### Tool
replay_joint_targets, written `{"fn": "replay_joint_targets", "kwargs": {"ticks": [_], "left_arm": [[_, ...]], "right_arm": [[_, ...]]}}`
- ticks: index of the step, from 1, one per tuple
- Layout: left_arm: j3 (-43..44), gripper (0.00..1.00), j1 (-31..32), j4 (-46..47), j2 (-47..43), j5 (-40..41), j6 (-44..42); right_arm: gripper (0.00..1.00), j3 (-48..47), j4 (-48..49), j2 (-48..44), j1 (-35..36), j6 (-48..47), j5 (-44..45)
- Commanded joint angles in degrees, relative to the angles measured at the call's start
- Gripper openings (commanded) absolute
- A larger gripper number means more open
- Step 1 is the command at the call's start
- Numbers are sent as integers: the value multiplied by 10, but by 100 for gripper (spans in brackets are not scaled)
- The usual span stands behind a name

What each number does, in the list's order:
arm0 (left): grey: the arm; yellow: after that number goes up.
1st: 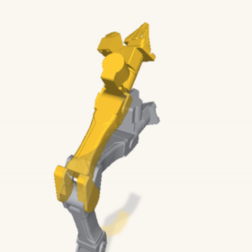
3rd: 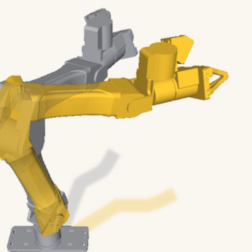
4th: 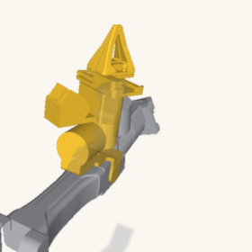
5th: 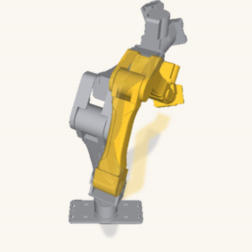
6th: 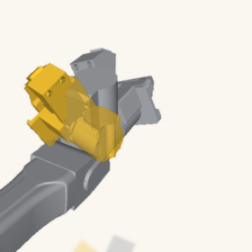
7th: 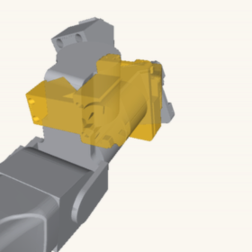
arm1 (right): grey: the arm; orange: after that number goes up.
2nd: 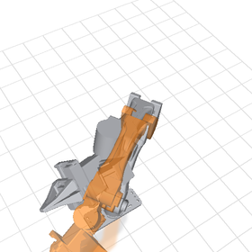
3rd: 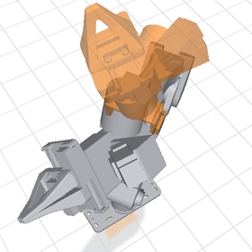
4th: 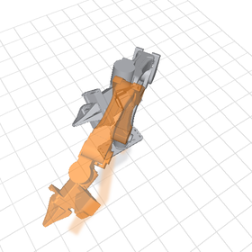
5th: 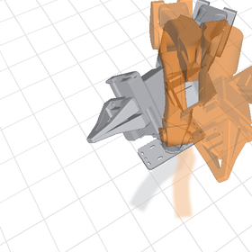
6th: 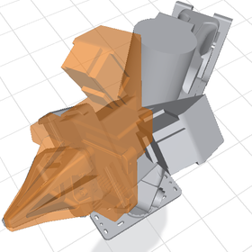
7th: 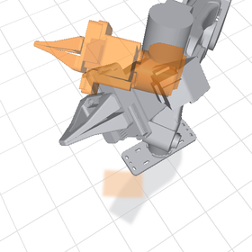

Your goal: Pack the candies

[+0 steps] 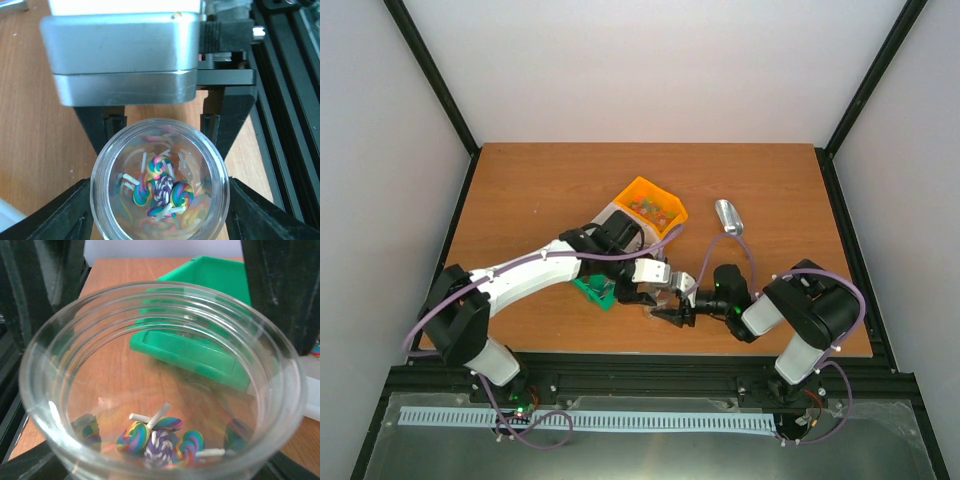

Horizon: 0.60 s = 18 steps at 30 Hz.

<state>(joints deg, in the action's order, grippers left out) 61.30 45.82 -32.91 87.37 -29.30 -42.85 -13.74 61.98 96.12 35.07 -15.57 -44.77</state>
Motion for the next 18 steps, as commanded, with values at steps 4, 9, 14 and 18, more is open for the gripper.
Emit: {"fn": "replay_joint_targets", "kwargs": {"ticks": [4, 9, 14, 18], "left_arm": [[71, 58, 1, -125, 57, -82, -182], [80, 86, -30, -90, 48, -106, -101], [7, 100, -34, 25, -14, -29, 22], [-17, 100, -31, 70, -25, 15, 96]], "right_arm": [[50, 11, 18, -11, 14, -32, -30], [48, 6, 18, -10, 14, -22, 11], [47, 4, 37, -3, 14, -5, 74], [47, 0, 54, 9, 14, 12, 131]]}}
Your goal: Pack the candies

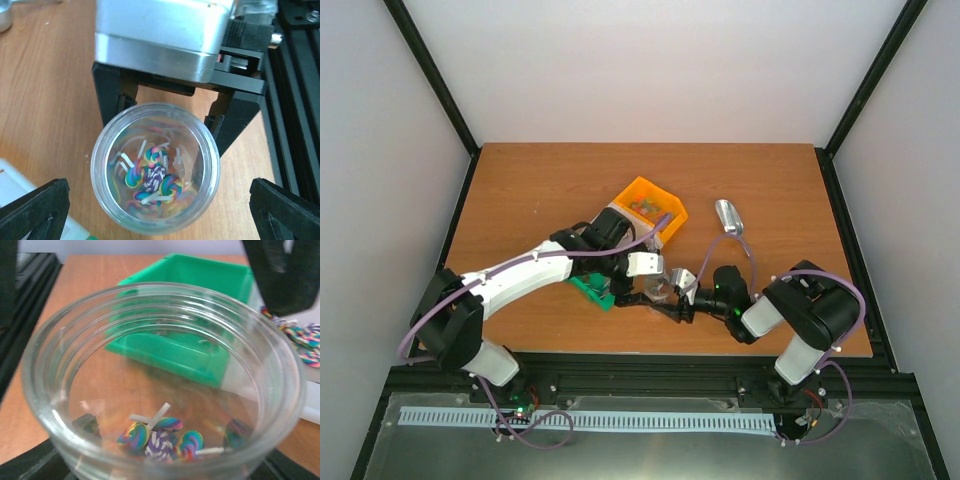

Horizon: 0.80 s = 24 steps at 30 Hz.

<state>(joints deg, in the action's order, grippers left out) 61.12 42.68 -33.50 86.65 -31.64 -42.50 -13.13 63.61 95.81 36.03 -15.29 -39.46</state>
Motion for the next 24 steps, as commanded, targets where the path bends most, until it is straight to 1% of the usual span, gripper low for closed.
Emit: {"fn": "replay_joint_targets", "kwargs": {"ticks": [1, 5, 9, 13, 16, 20, 24], "left_arm": [[-22, 100, 6, 84, -19, 52, 101], [-35, 100, 19, 124, -18, 84, 138], [-34, 98, 27, 159, -1, 106, 172], [-30, 95, 30, 174, 12, 86, 202], [-28, 91, 35, 177, 22, 82, 203], [-25, 85, 35, 172, 31, 92, 190], [-31, 78, 33, 150, 26, 85, 138]], "right_arm": [[47, -7, 43, 15, 4, 12, 90], [47, -11, 43, 20, 4, 25, 138], [46, -14, 34, 21, 5, 34, 152], [45, -15, 31, 20, 6, 37, 154], [45, -15, 32, 19, 7, 37, 149], [44, -9, 38, 14, 7, 34, 119], [43, -3, 42, 11, 7, 29, 63]]}}
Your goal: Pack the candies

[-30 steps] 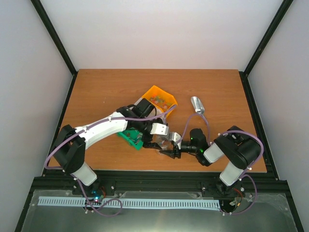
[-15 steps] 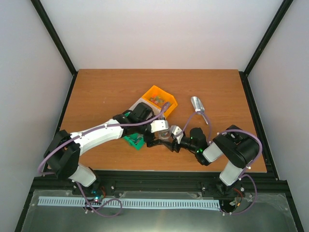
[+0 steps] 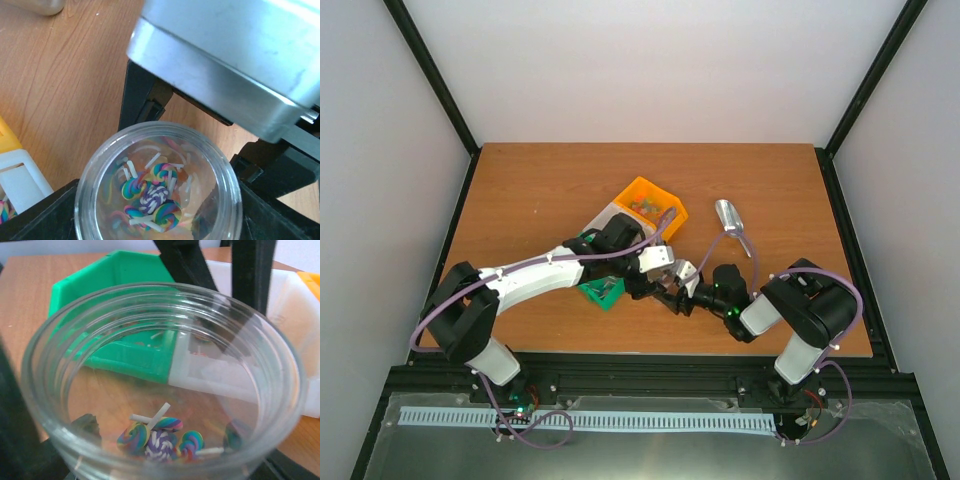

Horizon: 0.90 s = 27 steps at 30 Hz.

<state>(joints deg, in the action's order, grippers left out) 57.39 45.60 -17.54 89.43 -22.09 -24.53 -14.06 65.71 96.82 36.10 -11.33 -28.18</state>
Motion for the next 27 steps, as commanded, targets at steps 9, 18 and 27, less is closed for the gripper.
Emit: {"fn": "replay_joint_targets", "kwargs": {"ticks": [9, 18, 27], "left_arm": [[34, 67, -13, -185, -2, -153, -239], [82, 74, -15, -259, 12, -162, -325], [0, 97, -24, -56, -40, -66, -54]], "right_arm": [[41, 18, 18, -14, 6, -38, -167], [40, 18, -5, -29, 8, -41, -198], [37, 6, 36, 3, 9, -15, -28]]}}
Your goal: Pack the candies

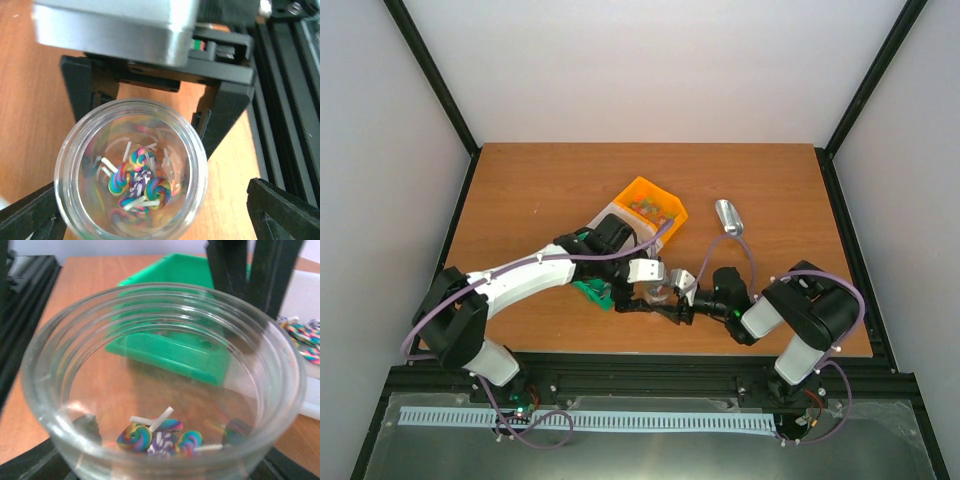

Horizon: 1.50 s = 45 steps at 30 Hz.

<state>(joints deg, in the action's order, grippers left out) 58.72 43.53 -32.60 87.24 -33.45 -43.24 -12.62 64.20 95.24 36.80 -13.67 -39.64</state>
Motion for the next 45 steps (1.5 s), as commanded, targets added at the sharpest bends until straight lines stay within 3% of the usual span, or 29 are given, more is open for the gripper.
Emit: {"fn": "replay_joint_targets", "kwargs": {"ticks": [1, 7, 17, 21, 29, 33, 35, 40, 45], "left_arm": [[-16, 97, -3, 107, -17, 53, 155], [-26, 94, 0, 184, -7, 77, 242], [-20, 79, 9, 202, 12, 104, 232], [-25, 68, 9, 176, 0, 81, 184], [21, 67, 9, -56, 27, -42, -69], [48, 66, 9, -117, 45, -56, -127], [62, 68, 8, -114, 51, -53, -109], [51, 93, -14, -7, 17, -43, 29], [35, 100, -24, 78, -2, 15, 137]], "right_arm": [[37, -10, 55, 21, 1, 12, 98], [37, -21, 42, 15, 2, 32, 141], [36, -21, 32, 10, 2, 30, 123], [36, -15, 34, 3, 2, 28, 75], [34, -18, -33, -39, 2, -22, -80], [32, -26, -57, -46, 2, -24, -129], [31, -30, -62, -45, 2, -25, -123], [31, -34, -54, -49, 2, -11, -56], [31, -50, -37, -31, 2, 6, 35]]}}
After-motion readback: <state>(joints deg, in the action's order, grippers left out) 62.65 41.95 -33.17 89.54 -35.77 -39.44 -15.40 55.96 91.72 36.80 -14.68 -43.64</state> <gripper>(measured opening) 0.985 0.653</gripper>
